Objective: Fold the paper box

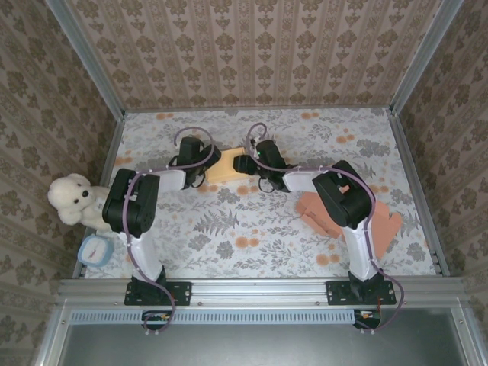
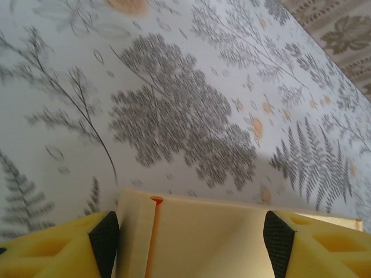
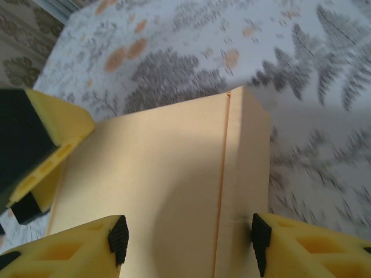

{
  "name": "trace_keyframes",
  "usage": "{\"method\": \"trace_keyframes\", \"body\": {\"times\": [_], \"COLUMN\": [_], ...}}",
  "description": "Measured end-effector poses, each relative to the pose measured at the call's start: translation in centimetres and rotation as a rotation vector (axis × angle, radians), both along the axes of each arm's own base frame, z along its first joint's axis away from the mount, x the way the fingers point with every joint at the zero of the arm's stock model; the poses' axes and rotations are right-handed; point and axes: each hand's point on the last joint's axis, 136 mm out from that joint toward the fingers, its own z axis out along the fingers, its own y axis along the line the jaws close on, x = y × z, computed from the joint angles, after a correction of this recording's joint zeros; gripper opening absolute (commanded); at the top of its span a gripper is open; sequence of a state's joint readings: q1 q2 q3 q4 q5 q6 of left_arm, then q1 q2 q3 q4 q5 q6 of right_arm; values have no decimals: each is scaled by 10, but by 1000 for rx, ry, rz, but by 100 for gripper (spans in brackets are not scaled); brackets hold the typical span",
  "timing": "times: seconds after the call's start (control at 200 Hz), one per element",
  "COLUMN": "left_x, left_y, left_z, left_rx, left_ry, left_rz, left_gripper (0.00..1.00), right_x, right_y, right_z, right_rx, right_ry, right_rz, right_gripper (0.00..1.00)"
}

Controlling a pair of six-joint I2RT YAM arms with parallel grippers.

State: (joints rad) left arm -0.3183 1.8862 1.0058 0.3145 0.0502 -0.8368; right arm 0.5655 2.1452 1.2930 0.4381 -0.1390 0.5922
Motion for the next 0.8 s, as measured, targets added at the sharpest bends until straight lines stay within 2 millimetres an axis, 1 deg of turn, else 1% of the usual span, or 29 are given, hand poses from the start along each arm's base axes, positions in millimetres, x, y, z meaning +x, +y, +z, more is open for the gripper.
{"method": "trace_keyframes", "body": {"times": [0.085, 0.155, 0.25, 0.375, 0.44, 0.5, 0.58, 0.665, 0.8], "left_x": [12, 27, 45, 59, 66, 68, 67, 64, 65], "left_y": [11, 20, 29, 39, 42, 42, 42, 42, 45], "left_z": [4, 11, 22, 27, 24, 17, 4, -7, -7], "left_rx": [17, 22, 23, 39, 45, 49, 53, 60, 68], "left_ry": [-6, -20, -53, -71, -68, -54, -26, 2, -1], "left_rz": [5, 8, 6, 7, 8, 5, 0, -2, 0], "left_gripper": [70, 70, 70, 71, 71, 72, 74, 76, 80], "right_x": [13, 18, 23, 26, 28, 29, 29, 29, 29], "right_y": [10, 17, 29, 41, 44, 44, 44, 44, 44], "right_z": [3, 4, 5, 5, 3, 0, -5, -5, -5], "right_rx": [33, 49, 64, 78, 79, 78, 74, 72, 68], "right_ry": [-26, -39, -58, -71, -71, -67, -60, -62, -65], "right_rz": [0, 6, 20, 40, 41, 41, 40, 41, 43], "right_gripper": [60, 60, 60, 60, 60, 61, 62, 64, 66]}}
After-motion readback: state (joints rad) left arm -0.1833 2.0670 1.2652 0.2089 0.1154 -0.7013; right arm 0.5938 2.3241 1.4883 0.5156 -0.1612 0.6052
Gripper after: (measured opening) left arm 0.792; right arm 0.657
